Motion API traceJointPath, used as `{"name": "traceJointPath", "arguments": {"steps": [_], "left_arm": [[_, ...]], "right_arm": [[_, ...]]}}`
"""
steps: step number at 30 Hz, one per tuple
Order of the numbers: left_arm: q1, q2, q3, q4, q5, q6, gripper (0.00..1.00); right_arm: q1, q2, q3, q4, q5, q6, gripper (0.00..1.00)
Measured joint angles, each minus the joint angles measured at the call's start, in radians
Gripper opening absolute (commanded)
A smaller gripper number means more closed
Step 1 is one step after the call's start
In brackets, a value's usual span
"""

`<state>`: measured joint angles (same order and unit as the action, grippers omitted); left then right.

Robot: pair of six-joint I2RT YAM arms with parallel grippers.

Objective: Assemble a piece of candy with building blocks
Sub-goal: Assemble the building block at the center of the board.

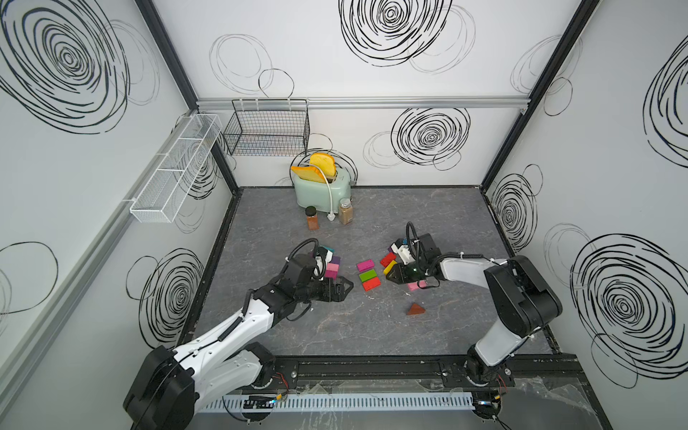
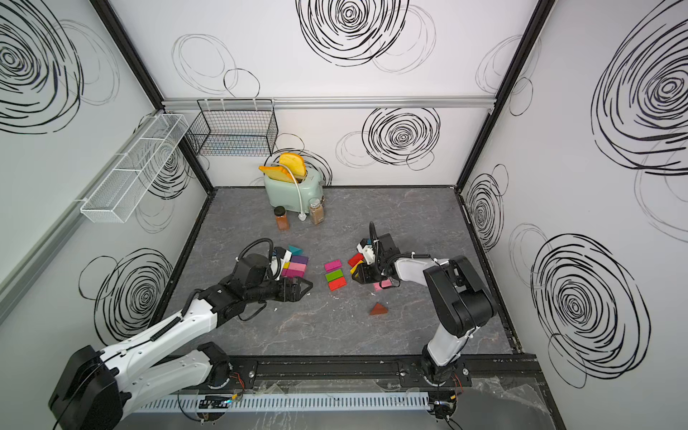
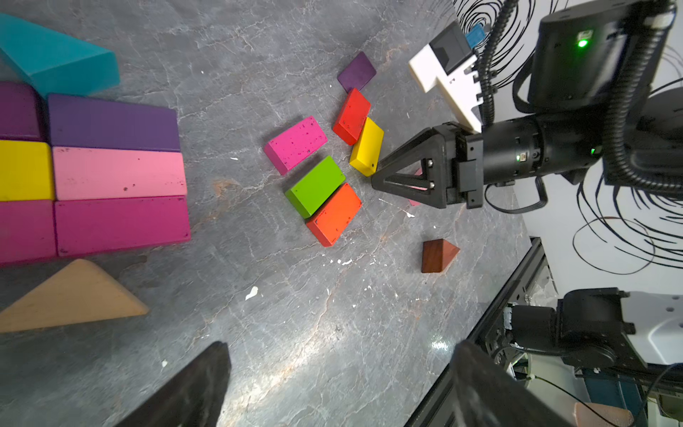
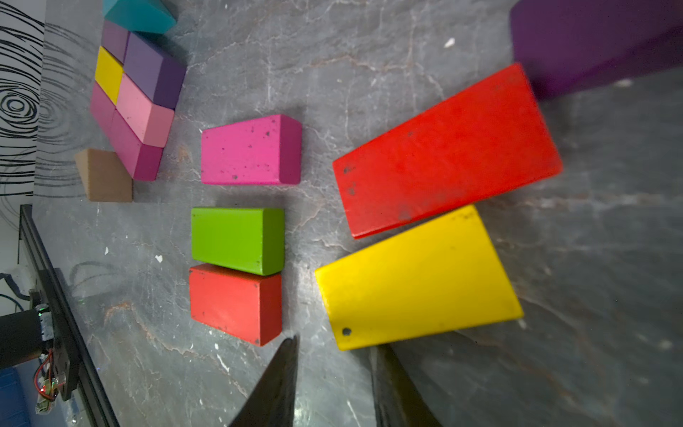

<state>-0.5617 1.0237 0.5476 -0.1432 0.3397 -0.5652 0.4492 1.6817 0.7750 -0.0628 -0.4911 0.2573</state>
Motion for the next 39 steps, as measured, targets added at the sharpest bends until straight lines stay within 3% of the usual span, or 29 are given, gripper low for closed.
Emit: {"name": "traceJointPath", "arguments": {"steps": [15, 20, 29, 35, 39], "left_arm": [[0.0, 0.0, 0.0, -0.014, -0.002, 0.0, 0.98], [0.0, -0.005, 0.0, -0.013, -0.001, 0.0, 0.98], [0.0, -0.024, -0.029, 0.007, 0.017, -0.011, 0.98], [0.0, -0.037, -0.032, 0.019, 0.05, -0.011, 0.98], [0.0, -0.037, -0.045, 0.039, 0.077, -0.012, 0.98]], "right_arm": [[0.011, 0.017, 0.009, 0.03, 0.005, 0.016, 0.38], [0.018, -0.011, 0.01, -0.003, 0.032, 0.007, 0.55], [0.018, -0.279, 0.013, -0.238, 0.245, -0.023, 0.85], [-0.017, -0.256, 0.037, -0.365, 0.357, -0.035, 1.0], [-0.029, -0.206, 0.04, -0.392, 0.397, -0.019, 0.99]]}}
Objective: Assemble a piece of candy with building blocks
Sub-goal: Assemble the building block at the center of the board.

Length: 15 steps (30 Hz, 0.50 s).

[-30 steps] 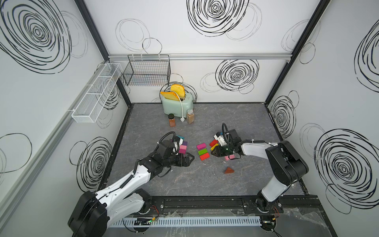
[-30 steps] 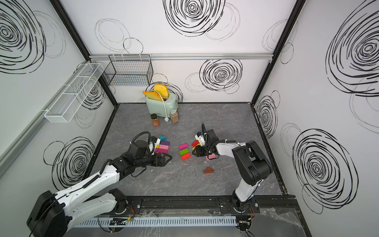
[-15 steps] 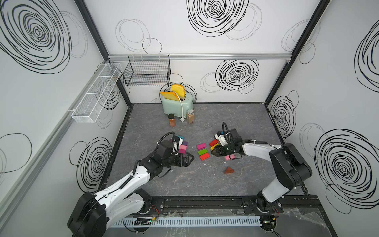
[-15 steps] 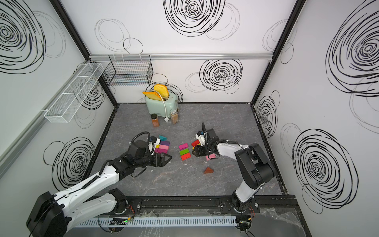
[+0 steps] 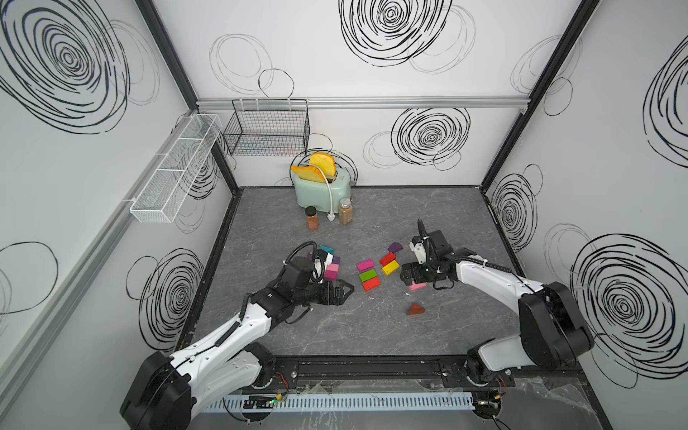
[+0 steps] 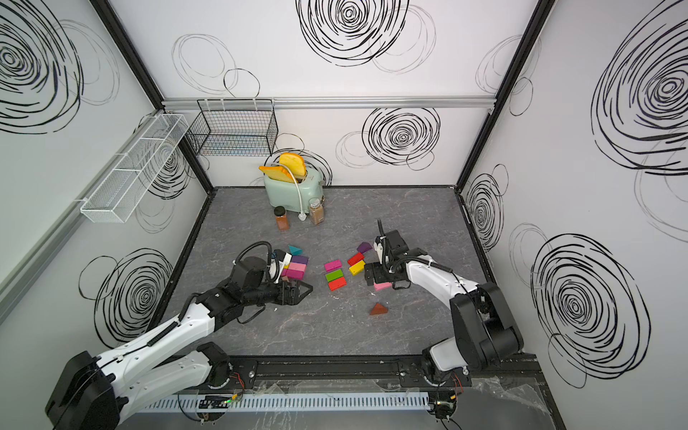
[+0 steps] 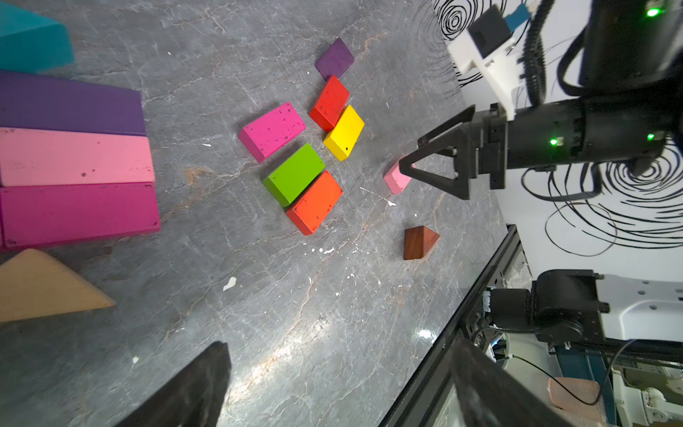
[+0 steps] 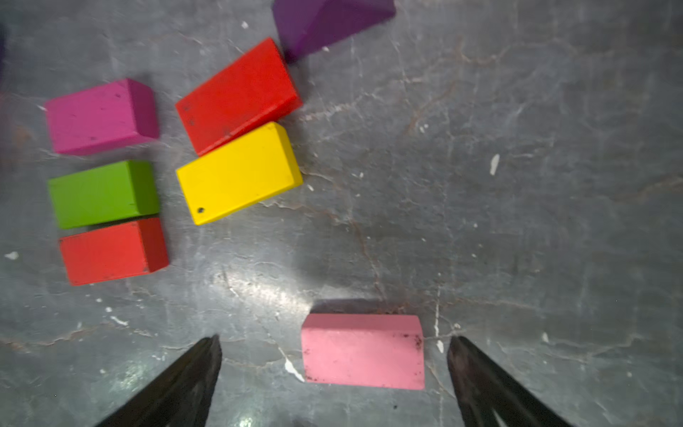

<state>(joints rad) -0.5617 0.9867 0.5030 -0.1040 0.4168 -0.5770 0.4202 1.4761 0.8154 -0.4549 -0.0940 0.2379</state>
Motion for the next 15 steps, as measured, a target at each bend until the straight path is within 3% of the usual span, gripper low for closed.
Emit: {"name": "traceJointPath", "arguments": {"steps": [9, 15], "left_arm": [[0.0, 0.0, -0.014, 0.024, 0.058, -0.003, 0.98], [0.0, -0.001, -0.019, 0.033, 0.073, -0.006, 0.98]], "right_arm": [[-0.003, 0.058, -0.005, -0.009, 0.042, 0.016, 0.99], [0.018, 0.077, -0.008, -0.008, 0.051, 0.029, 0.86]]}}
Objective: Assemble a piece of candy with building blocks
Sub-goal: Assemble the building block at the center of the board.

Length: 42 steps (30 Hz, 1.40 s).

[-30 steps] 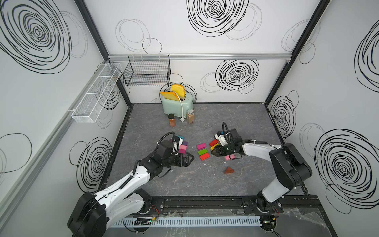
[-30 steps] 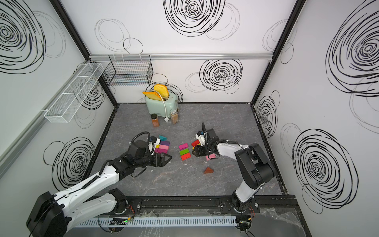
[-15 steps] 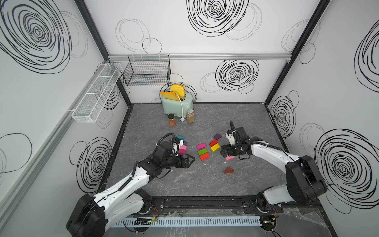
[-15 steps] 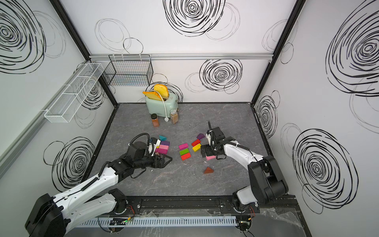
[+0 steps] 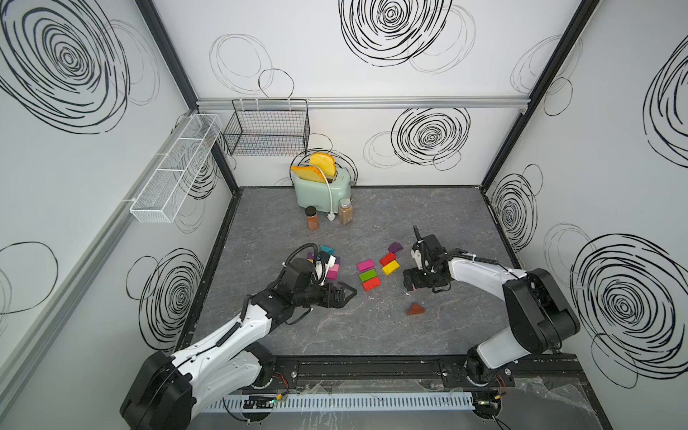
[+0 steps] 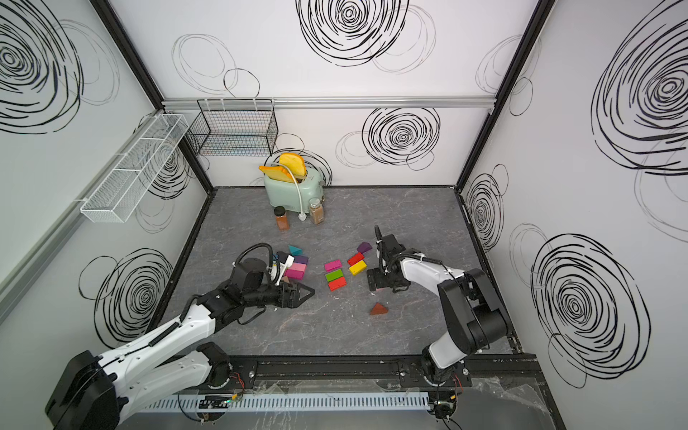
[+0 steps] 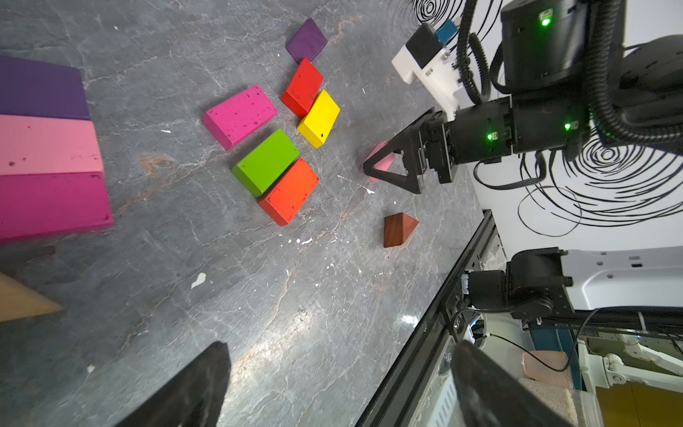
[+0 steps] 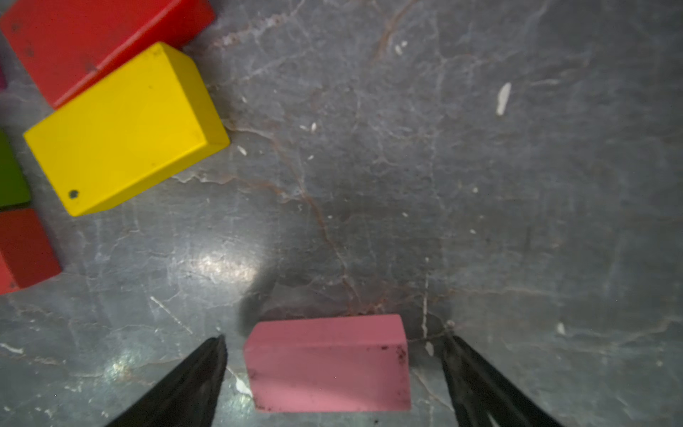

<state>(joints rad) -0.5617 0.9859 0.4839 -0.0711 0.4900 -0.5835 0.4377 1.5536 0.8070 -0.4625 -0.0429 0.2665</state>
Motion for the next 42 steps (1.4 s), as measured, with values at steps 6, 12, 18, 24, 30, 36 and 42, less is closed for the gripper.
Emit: {"name": "traceJointPath", "arguments": {"steps": [6, 12, 18, 24, 30, 36, 42], "left_arm": [[0.0, 0.0, 0.0, 0.0, 0.009, 0.0, 0.98], [0.0, -0.008, 0.0, 0.0, 0.008, 0.0, 0.98], [0.0, -0.008, 0.0, -0.003, 0.003, 0.0, 0.98], [0.001, -0.016, 0.0, -0.011, -0.016, -0.004, 0.98], [0.001, -0.032, 0.0, -0.021, -0.039, -0.016, 0.98], [0.002, -0.032, -0.006, -0.034, -0.053, -0.035, 0.98], [0.002, -0.032, -0.007, -0.035, -0.069, -0.05, 0.98]], "right_arm": [[0.022, 0.005, -0.002, 0.003, 0.013, 0.004, 0.74], [0.055, 0.011, 0.001, 0.006, 0.039, 0.006, 0.62], [0.098, 0.04, 0.027, 0.018, 0.049, 0.007, 0.56], [0.128, 0.073, 0.055, 0.054, 0.048, 0.007, 0.57], [0.138, 0.109, 0.084, 0.097, 0.038, -0.007, 0.57], [0.15, 0.138, 0.104, 0.154, 0.012, -0.025, 0.58], [0.155, 0.159, 0.116, 0.203, -0.015, -0.039, 0.6]]}}
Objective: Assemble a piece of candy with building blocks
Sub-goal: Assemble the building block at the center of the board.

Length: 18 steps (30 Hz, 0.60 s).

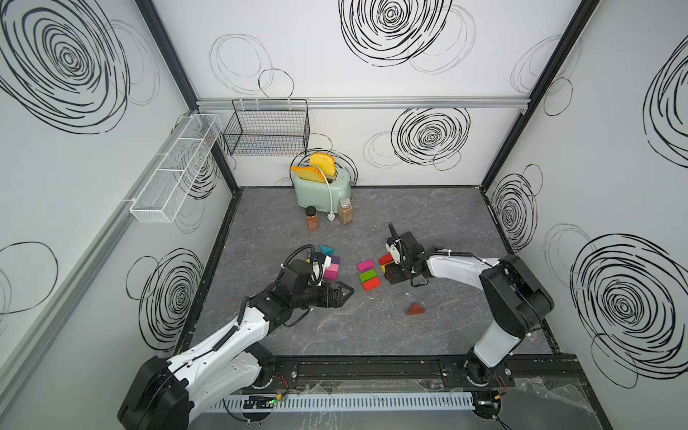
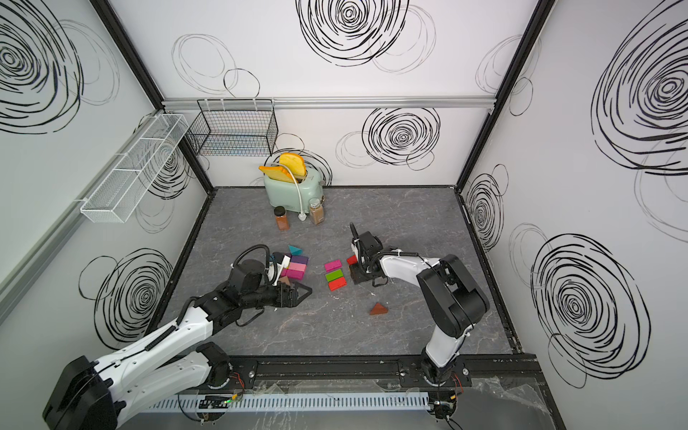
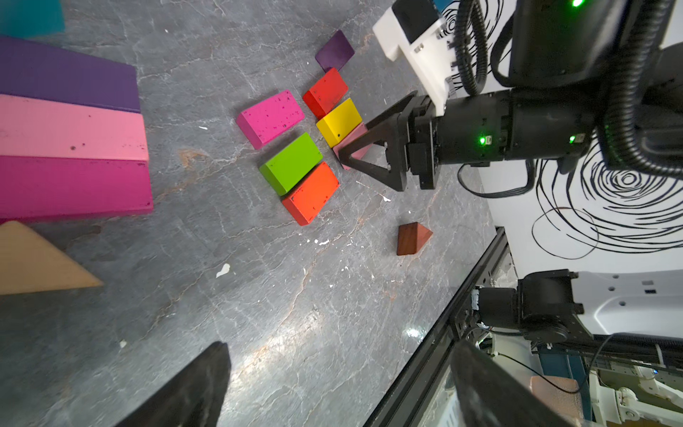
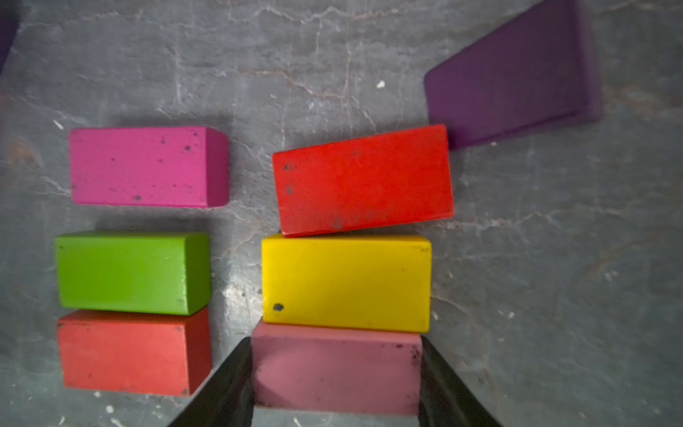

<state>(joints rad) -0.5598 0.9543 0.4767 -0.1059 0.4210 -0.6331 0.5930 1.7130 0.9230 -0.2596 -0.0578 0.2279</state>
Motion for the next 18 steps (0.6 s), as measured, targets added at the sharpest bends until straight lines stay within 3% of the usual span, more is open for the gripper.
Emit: {"name": "traceJointPath", "arguments": {"steps": [5, 11, 18], "left_arm": [[0.0, 0.006, -0.005, 0.004, -0.004, -0.018, 0.98], [-0.002, 0.007, -0.022, 0.031, -0.013, -0.056, 0.98], [-0.064, -0.002, -0.087, 0.172, -0.093, -0.203, 0.98]], "right_arm": [[0.0, 0.006, 0.006, 0.011, -0.009, -0.008, 0.65], [0.002, 0.008, 0.008, 0.008, -0.019, -0.018, 0.81], [0.003, -0.024, 0.006, -0.017, -0.046, -0.026, 0.93]]}}
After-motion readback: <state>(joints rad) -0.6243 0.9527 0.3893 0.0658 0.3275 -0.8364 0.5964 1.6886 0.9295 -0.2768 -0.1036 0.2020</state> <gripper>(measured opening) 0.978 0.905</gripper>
